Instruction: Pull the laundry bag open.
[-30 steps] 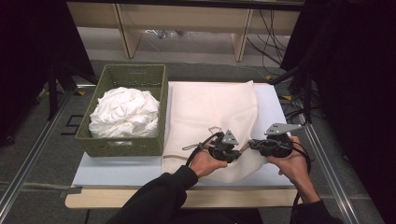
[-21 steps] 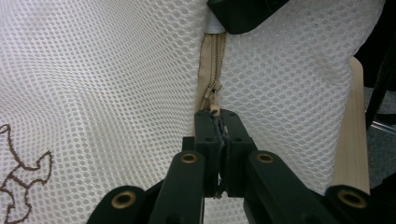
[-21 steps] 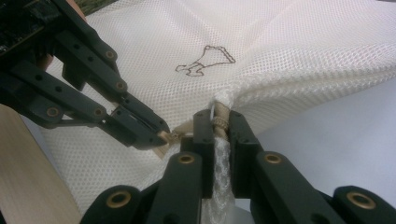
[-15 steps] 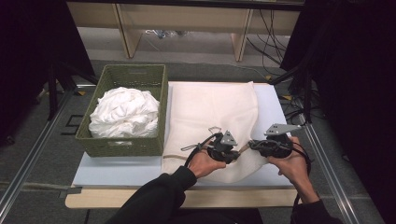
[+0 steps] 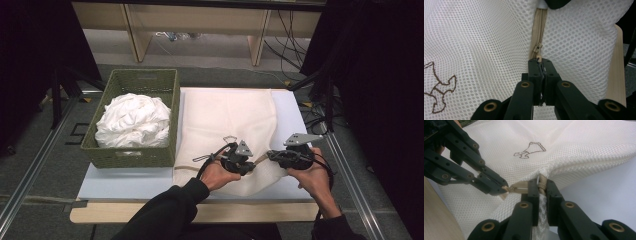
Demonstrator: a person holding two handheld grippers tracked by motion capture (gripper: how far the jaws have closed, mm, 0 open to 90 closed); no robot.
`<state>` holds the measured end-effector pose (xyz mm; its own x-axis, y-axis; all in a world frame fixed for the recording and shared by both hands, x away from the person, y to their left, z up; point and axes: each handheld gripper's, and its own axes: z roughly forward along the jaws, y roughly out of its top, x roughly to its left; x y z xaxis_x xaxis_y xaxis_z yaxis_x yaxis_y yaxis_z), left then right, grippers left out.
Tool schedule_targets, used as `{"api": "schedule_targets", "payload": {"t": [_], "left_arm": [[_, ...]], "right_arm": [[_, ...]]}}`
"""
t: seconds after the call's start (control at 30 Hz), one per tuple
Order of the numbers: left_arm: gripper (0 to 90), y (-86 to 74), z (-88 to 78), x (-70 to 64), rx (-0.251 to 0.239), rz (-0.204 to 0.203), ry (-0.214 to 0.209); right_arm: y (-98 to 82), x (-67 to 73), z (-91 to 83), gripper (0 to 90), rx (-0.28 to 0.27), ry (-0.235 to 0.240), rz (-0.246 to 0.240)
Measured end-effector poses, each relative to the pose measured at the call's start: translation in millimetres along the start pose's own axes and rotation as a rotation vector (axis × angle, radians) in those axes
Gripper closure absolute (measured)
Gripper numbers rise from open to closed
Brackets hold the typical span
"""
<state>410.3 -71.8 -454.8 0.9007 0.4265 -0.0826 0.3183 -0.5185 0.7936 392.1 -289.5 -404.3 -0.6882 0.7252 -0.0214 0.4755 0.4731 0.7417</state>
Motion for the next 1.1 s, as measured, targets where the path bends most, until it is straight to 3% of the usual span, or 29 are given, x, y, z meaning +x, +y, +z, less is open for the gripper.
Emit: {"api": "schedule_targets", "payload": {"t": [0.1, 0.13, 0.2, 0.27, 0.33, 0.37, 0.43, 0.47, 0.5, 0.6, 0.63, 0.67, 0.7, 0.73, 0.77, 0.8, 1.0, 1.03, 1.07, 1.1], "left_arm": [[86.9, 0.3, 0.3, 0.5, 0.008, 0.003, -0.003], [87.0, 0.2, 0.3, 0.8, 0.009, 0.005, -0.005], [87.0, -0.2, 0.8, 1.0, 0.01, -0.002, -0.01], [86.9, -0.1, 2.0, 0.1, 0.01, -0.004, -0.01], [86.9, -0.1, 2.9, -0.5, 0.029, 0.033, -0.012], [87.0, -1.2, 5.6, -2.8, 0.02, 0.006, -0.014], [86.9, -2.9, 6.0, -0.2, 0.05, 0.037, -0.009], [86.9, -2.7, 4.1, 2.7, 0.081, 0.075, -0.013], [86.9, -4.6, 6.9, -1.0, 0.026, 0.004, -0.011], [86.9, -7.1, 4.4, 0.7, 0.058, 0.034, -0.012], [86.9, -7.9, 2.3, 3.3, 0.09, 0.07, -0.016], [86.9, -10.2, 4.8, 0.7, 0.049, 0.023, -0.013], [86.9, -11.3, 2.5, 2.9, 0.079, 0.048, -0.017], [86.9, -12.8, 3.4, 1.1, 0.061, 0.016, -0.019], [86.9, -13.5, 3.1, 1.5, 0.058, 0.024, -0.019], [86.9, -14.4, 1.6, 1.7, 0.071, 0.036, -0.016], [86.9, -17.3, -5.6, 1.9, 0.077, 0.035, -0.018], [86.9, -17.3, -8.5, 4.5, 0.101, 0.054, -0.02], [86.9, -17.6, -7.8, 2.8, 0.07, 0.022, -0.016], [86.9, -17.1, -8.7, 3.3, 0.067, 0.033, -0.018]], "right_arm": [[-1.6, -2.3, -1.4, 85.2, 0.002, -0.007, 0.009], [-2.3, -0.4, -2.0, 85.1, 0.014, 0.005, 0.042], [-2.9, -2.9, -0.8, 85.2, 0.001, -0.004, 0.008], [-3.5, -3.1, -1.7, 85.2, 0.008, -0.009, 0.017], [-4.3, -4.9, -2.1, 85.2, 0.001, -0.014, 0.011], [-5.2, -4.1, -3.8, 85.2, 0.019, -0.014, 0.041], [-7.3, -7.1, -5.3, 85.2, 0.025, -0.024, 0.043], [-8.9, -10.4, -5.5, 85.2, 0.011, -0.041, 0.02], [-11.6, -14.6, -6.9, 85.2, 0.008, -0.042, 0.022], [-13.8, -15.4, -8.6, 85.2, 0.014, -0.035, 0.059], [-15.0, -17.3, -8.2, 85.2, 0.005, -0.043, 0.04], [-15.9, -18.8, -8.3, 85.2, 0.007, -0.054, 0.017], [-16.3, -17.6, -8.5, 85.2, 0.018, -0.046, 0.053], [-17.2, -18.5, -7.7, 85.2, 0.014, -0.047, 0.043], [-17.3, -17.1, -7.6, 85.2, 0.021, -0.049, 0.057], [-17.7, -18.7, -6.8, 85.2, 0.017, -0.052, 0.03], [-20.2, -22.5, -6.2, 85.2, 0.028, -0.058, 0.036], [-20.2, -22.5, -6.2, 85.2, 0.028, -0.058, 0.036], [-20.7, -21.1, -6.1, 85.2, 0.03, -0.062, 0.057], [-21.0, -20.3, -6.2, 85.2, 0.042, -0.065, 0.057]]}}
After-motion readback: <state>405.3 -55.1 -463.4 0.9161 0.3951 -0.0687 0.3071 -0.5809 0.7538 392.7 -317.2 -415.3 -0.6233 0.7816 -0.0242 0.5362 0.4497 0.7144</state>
